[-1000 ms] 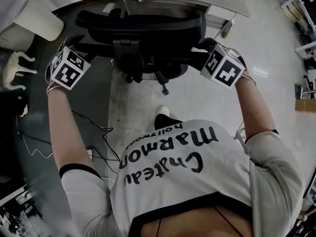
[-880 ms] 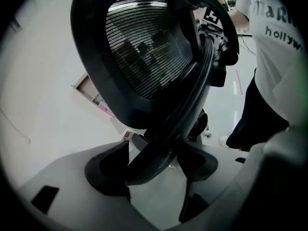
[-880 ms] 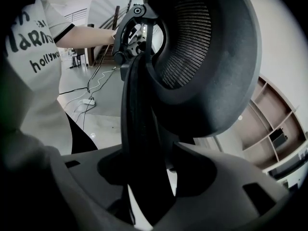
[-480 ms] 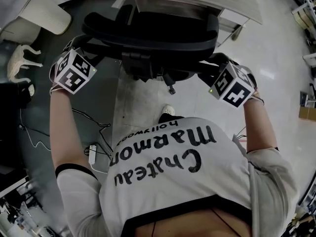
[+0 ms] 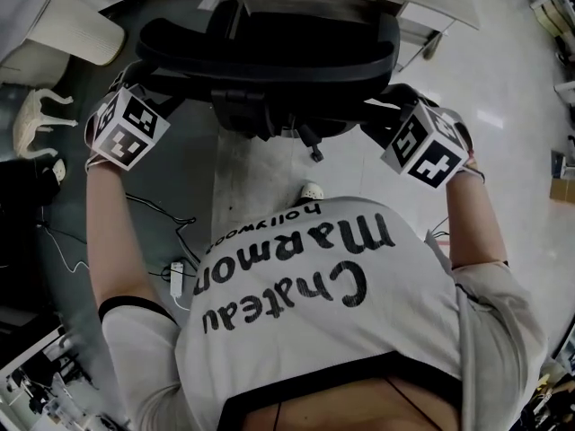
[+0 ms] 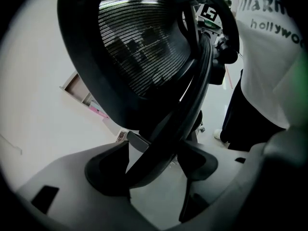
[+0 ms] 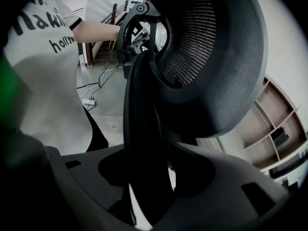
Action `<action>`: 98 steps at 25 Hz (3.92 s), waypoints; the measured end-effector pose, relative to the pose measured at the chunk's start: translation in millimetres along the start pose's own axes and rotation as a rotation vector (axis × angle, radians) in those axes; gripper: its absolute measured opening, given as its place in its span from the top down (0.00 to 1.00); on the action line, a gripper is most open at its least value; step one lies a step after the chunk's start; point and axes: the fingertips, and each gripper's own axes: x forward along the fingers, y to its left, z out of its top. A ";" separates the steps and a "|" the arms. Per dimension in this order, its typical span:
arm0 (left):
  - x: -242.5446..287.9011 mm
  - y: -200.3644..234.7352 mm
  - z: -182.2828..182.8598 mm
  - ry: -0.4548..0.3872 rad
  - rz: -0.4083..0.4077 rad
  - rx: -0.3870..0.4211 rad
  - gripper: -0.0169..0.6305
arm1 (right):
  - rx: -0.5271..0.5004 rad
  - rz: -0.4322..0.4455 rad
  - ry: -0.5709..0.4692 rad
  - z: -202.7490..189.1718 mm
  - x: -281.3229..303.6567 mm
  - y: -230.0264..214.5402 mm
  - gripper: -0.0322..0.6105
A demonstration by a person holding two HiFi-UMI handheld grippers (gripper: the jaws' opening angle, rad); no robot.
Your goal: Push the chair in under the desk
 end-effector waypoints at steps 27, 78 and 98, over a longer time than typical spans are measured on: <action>41.2 44.5 12.3 -0.070 -0.023 0.111 0.49 | 0.067 -0.016 0.025 3.7 21.8 -49.6 0.59; -65.3 36.1 66.0 -0.713 0.005 -0.381 0.70 | 0.329 -0.410 -0.022 -35.4 -30.5 -93.5 0.42; -117.0 43.0 127.7 -0.972 0.047 -0.779 0.89 | 0.834 -0.480 -0.915 84.0 -153.8 -83.5 0.93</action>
